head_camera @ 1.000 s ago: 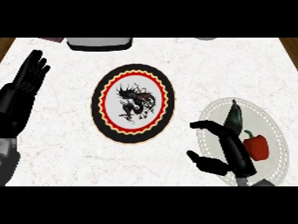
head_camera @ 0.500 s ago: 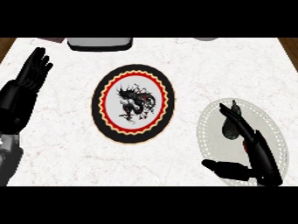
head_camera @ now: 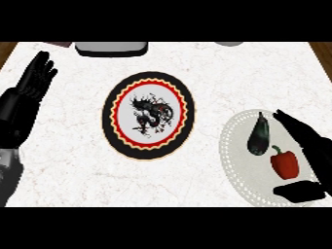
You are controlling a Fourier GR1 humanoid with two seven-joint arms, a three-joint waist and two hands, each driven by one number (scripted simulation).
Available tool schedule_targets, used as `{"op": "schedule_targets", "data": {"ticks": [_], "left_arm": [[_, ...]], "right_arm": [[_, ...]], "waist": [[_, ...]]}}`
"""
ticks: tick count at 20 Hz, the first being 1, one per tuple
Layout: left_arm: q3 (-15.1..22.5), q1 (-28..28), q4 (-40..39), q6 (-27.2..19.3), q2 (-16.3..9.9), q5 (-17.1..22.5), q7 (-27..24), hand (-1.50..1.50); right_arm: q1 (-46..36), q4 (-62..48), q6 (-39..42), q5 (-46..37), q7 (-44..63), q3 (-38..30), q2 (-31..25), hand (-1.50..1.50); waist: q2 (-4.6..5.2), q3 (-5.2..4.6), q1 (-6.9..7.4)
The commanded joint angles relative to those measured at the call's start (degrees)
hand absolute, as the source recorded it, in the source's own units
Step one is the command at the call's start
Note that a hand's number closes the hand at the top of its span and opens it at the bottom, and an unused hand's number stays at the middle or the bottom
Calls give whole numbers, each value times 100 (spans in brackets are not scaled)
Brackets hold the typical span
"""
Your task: Pick the bell pepper from the placemat and place it in the plate
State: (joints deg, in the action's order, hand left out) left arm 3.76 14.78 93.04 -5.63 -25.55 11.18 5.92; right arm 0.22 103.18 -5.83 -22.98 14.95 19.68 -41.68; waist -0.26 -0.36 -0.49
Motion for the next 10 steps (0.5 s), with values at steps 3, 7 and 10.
{"op": "schedule_targets", "data": {"ticks": [3, 7, 10], "left_arm": [[90, 26, -73, 20, 104, -89, -37, 0], [-236, -90, -103, 324, -37, 141, -116, 0], [-203, 153, -164, 200, 134, -73, 35, 0]], "right_arm": [[-397, 500, 1796, 190, 1961, 282, -682, -150], [-523, 584, 2283, 265, 2722, 458, -348, -150], [-1122, 277, 2686, 126, 3167, 553, 169, -150]], "waist": [[34, 9, 102], [23, 30, 86], [34, 33, 84]]}}
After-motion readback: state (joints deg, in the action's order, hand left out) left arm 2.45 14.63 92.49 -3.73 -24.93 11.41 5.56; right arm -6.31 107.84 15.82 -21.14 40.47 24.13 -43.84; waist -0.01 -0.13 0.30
